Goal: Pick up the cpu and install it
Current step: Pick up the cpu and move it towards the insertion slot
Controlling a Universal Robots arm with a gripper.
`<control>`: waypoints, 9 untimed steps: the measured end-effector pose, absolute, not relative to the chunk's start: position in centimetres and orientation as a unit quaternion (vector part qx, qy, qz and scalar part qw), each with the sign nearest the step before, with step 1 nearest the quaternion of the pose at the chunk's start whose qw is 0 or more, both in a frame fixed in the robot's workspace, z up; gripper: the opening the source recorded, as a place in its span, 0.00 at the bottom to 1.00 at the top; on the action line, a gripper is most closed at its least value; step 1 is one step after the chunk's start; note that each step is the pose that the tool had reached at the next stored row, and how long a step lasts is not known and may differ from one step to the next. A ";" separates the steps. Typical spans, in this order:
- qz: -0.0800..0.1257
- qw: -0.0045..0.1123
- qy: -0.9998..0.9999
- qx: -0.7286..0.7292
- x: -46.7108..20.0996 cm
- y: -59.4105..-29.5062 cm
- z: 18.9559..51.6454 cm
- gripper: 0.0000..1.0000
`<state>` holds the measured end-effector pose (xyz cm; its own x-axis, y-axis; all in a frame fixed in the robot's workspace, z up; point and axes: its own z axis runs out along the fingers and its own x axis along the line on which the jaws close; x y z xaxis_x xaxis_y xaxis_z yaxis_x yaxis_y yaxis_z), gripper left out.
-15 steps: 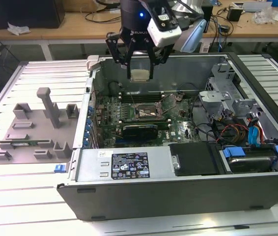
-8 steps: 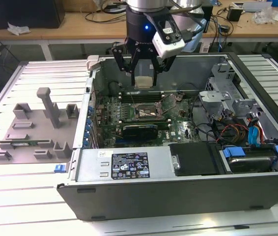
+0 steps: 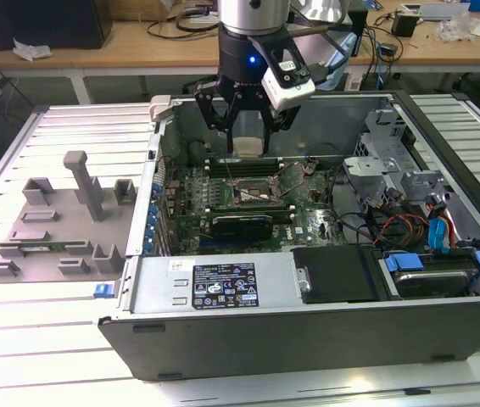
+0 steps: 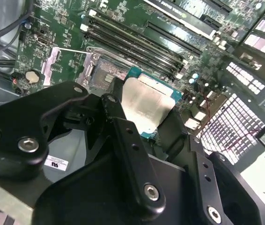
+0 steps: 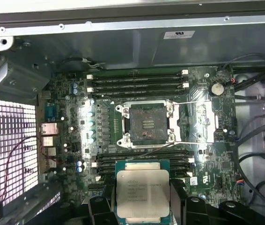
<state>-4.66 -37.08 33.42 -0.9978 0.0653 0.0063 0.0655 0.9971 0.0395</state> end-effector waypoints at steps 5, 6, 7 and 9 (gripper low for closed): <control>-0.020 0.003 -0.999 -0.031 -4.2 -36.7 31.5 0.55; -0.020 0.003 -0.999 -0.031 -4.1 -36.6 31.3 0.55; -0.020 0.003 -0.999 -0.031 -4.0 -36.6 31.2 0.55; -0.020 0.002 -0.999 -0.031 -3.8 -36.6 30.8 0.55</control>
